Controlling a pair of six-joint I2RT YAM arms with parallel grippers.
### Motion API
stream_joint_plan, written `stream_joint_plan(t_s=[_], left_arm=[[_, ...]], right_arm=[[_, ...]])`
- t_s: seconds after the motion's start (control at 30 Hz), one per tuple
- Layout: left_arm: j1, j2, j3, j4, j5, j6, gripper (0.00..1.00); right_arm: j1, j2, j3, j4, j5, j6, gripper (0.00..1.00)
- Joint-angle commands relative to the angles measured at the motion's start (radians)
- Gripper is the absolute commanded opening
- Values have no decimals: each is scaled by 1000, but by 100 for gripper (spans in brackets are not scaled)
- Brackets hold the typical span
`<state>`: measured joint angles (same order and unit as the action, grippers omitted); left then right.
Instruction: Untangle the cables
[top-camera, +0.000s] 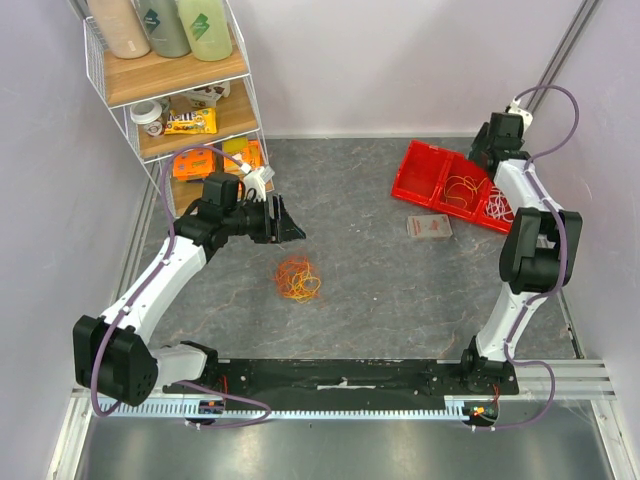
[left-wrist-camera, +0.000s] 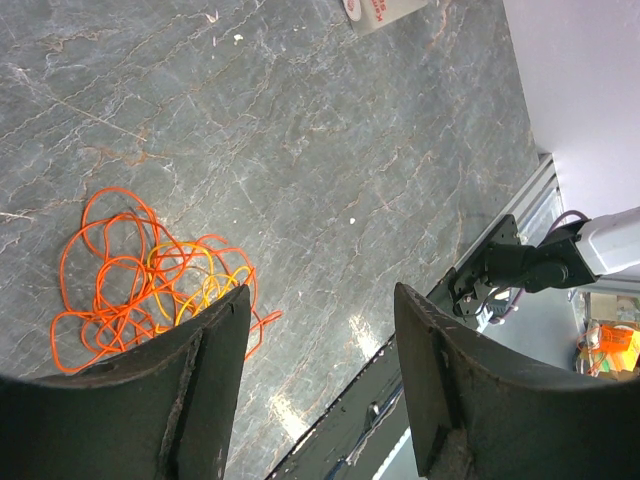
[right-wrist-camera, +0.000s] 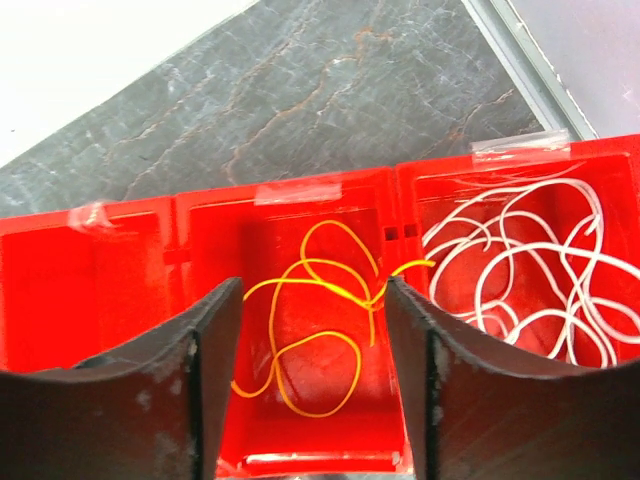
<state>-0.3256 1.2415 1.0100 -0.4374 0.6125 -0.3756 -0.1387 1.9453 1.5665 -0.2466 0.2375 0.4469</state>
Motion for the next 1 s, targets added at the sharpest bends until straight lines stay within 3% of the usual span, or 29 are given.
stream_joint_plan(t_s=[0.0,0.13,0.2,0.33,0.83,0.97], left_arm=[[5,-8,-1,37,26,-22,65],[5,-5,-2,37,21,-22,65],[5,-2,-2,37,24,-22,65],[5,-2,-2,39,32,-23,65],[8,-1,-2,40,36,-25,65],[8,-1,-2,40,35,-25,65]], right_arm=[[10,-56,33,-39,80,38,61],[10,-33,35,-52,163,52,59],[8,-25,41,-59,195,47,63],[-27,13,63,-80,143,94,63],[-39,107,105,-92,109,102,44],[-38,121,110,-92,100,104,31]])
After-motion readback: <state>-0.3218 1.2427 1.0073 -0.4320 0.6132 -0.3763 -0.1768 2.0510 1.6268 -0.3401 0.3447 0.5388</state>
